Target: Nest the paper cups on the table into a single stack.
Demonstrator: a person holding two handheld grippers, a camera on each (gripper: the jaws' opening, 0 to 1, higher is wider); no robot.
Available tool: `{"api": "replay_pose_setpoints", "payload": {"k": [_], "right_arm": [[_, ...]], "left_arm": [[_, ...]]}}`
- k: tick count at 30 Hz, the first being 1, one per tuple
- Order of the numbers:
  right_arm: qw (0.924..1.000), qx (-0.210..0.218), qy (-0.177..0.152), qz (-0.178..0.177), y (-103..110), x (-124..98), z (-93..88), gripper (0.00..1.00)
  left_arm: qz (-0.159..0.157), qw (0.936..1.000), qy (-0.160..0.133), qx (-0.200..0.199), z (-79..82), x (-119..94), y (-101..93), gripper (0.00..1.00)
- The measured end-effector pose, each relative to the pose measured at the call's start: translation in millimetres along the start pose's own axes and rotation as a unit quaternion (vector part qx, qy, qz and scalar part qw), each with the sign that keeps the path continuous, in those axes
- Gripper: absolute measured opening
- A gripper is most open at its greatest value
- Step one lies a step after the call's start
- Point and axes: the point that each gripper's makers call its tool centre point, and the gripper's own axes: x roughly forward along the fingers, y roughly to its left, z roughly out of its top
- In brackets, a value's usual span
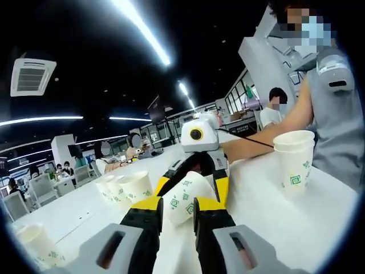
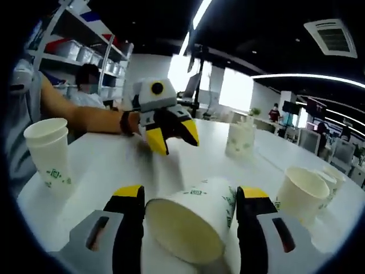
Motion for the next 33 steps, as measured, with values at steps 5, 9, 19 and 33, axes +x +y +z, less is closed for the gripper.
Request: {"api": "replay_pose_setpoints", "payload": {"k": [5, 9, 19, 33], "right_arm": [[0.9987, 0.040, 0.009, -0.029, -16.7, -11.1, -9.8, 0.65], [0.9971, 0.062, 0.012, -0.042, -26.5, -17.0, -15.9, 0.63], [0.9940, 0.081, 0.015, -0.071, -41.5, -33.9, -22.5, 0.62], [0.9962, 0.064, -0.031, -0.050, -26.3, -40.3, 6.6, 0.60]], "left_arm": [[0.000, 1.0000, 0.000, 0.003, 3.0, 2.0, -5.9, 0.23], [0.000, 1.0000, -0.001, 0.004, 4.6, 2.4, -7.9, 0.23], [0.003, 1.0000, -0.003, 0.005, 7.2, 2.2, -9.3, 0.23], [0.005, 1.0000, -0.002, 0.004, 5.5, -0.2, -4.4, 0.23]]}}
